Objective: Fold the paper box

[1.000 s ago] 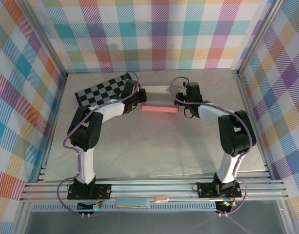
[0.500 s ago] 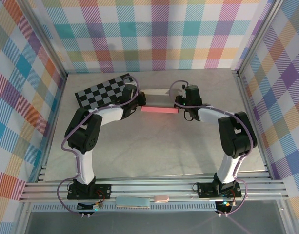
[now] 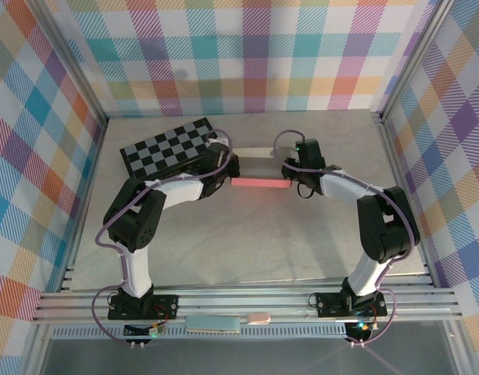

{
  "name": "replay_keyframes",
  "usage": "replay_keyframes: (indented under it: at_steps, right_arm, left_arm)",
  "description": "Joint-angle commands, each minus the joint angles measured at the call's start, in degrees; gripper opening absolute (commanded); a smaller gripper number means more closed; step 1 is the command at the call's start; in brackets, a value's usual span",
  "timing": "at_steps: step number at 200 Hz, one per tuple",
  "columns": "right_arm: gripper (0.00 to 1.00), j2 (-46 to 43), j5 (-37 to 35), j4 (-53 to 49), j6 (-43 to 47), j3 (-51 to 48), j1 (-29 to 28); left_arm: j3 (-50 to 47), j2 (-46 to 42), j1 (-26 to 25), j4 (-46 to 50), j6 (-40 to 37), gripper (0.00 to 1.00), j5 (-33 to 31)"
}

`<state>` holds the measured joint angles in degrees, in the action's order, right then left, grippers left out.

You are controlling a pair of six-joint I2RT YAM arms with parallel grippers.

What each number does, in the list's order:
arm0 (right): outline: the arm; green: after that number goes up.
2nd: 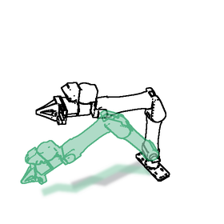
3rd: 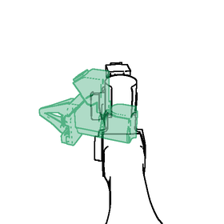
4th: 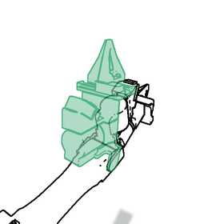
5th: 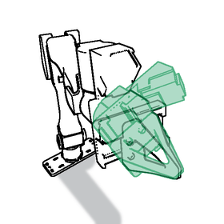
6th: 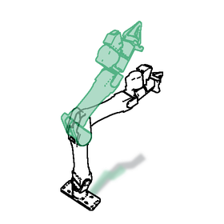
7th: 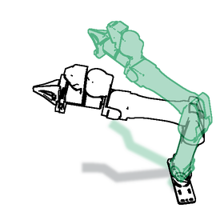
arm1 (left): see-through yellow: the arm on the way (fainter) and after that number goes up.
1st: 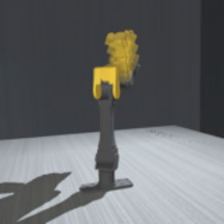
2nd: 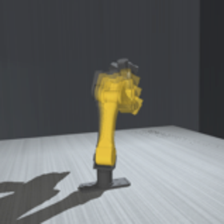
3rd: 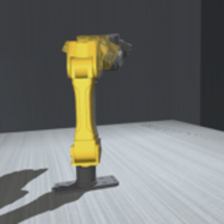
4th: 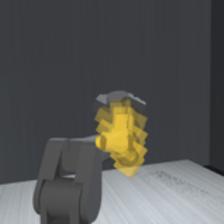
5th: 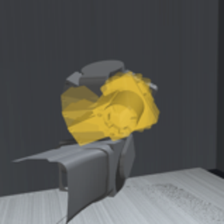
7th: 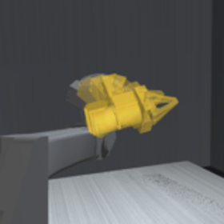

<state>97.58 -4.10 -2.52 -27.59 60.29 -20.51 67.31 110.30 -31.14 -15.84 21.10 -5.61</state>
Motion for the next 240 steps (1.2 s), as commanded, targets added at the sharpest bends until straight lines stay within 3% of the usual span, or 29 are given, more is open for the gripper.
replay_keyframes:
  at_steps: [1, 59, 104, 134, 175, 240]
  right_arm:
    - [0.27, -3.65, 1.18, -4.88, -3.97, -0.23, -0.32]
    - [0.52, -10.31, 4.75, -13.29, -12.75, -0.53, -0.38]
    - [0.59, -20.96, 5.83, -16.90, -24.74, -3.23, -0.39]
    - [0.59, -24.79, 4.61, -18.47, -40.13, -2.30, -0.47]
    - [0.59, -19.97, 0.81, -20.49, -63.25, 5.30, -2.26]
    - [0.59, -5.43, -4.57, -26.75, -74.99, 21.45, -4.39]
  left_arm:
    - [-1.73, 0.17, -1.46, 4.14, -1.33, 0.00, -1.18]
    - [-1.02, 0.62, -2.26, 6.25, -2.17, 0.00, -3.78]
    - [-0.54, 0.68, -2.59, 6.58, -2.13, 0.00, -4.47]
    - [-0.30, 0.72, -2.88, 6.69, -2.07, 0.00, -4.63]
    - [0.11, 0.94, -3.66, 7.31, -2.12, 0.00, -5.71]
    - [-0.07, 0.97, -4.27, 7.56, -2.14, 0.00, -7.58]
